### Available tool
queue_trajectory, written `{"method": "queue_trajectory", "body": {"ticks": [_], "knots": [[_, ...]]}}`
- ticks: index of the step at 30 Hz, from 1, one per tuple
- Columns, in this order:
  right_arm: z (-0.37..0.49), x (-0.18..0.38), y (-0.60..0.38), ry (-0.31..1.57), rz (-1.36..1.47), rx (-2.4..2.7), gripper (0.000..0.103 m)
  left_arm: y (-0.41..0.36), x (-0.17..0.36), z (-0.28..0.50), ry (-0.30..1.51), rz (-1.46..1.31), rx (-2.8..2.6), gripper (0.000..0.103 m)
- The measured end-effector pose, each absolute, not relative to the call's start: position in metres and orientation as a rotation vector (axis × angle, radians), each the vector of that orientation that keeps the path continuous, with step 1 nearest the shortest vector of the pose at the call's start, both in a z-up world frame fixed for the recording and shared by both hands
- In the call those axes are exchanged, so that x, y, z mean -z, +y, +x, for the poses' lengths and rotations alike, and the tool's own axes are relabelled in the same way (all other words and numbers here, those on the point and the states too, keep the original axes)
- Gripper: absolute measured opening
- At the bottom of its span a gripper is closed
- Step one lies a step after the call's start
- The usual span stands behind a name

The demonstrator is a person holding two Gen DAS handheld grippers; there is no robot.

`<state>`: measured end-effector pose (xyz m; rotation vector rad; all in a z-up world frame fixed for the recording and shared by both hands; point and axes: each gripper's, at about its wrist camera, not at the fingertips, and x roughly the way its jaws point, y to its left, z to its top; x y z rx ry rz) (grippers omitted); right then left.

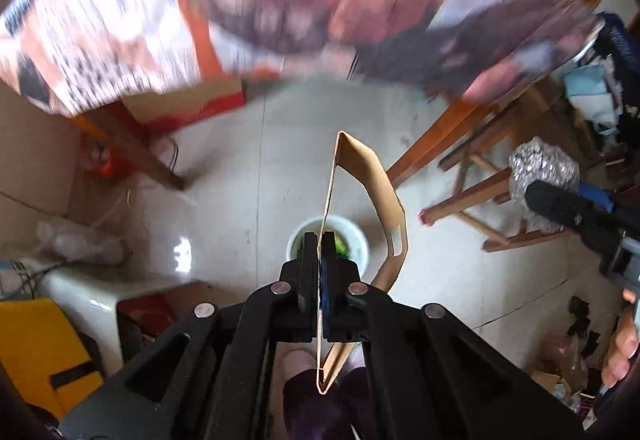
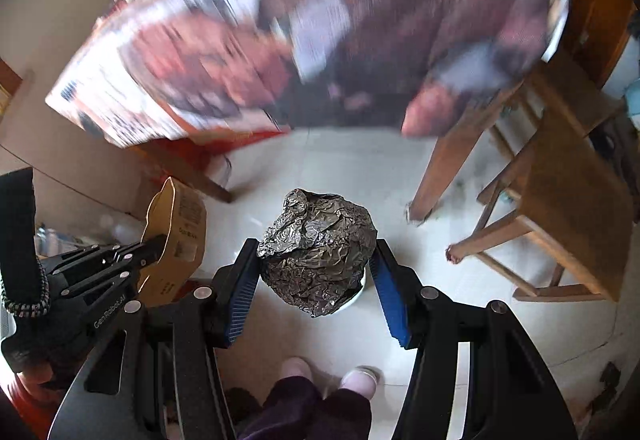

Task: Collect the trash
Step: 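Carry the foil ball with the right tool while the left tool carries the cardboard strip to the bin, then open the right tool to drop the foil ball while the left tool drops the cardboard into the bin, then move both tools back up to the table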

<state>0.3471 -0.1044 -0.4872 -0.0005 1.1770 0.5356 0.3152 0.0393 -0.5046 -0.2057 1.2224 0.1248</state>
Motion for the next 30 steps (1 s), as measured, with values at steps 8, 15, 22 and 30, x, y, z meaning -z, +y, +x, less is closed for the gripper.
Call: {"method": "queue_trajectory", "body": {"ticks": [8, 15, 22, 30], "knots": [[0.363, 0.588, -0.082, 1.236, 0.003, -0.599, 0.052, 0.047, 0.618, 0.309, 1.329, -0.221, -0.166, 0.000], [0.367, 0.634, -0.060, 1.329, -0.025, -0.646, 0.055, 0.044, 0.663, 0.309, 1.370, -0.243, -0.164, 0.000], [0.368, 0.631, -0.063, 1.340, -0.040, -0.651, 0.058, 0.031, 0.666, 0.321, 1.389, -0.253, -0.113, 0.000], [0.365, 0.613, -0.078, 1.343, -0.023, -0.607, 0.058, 0.016, 0.658, 0.343, 1.389, -0.250, -0.089, 0.041]]}}
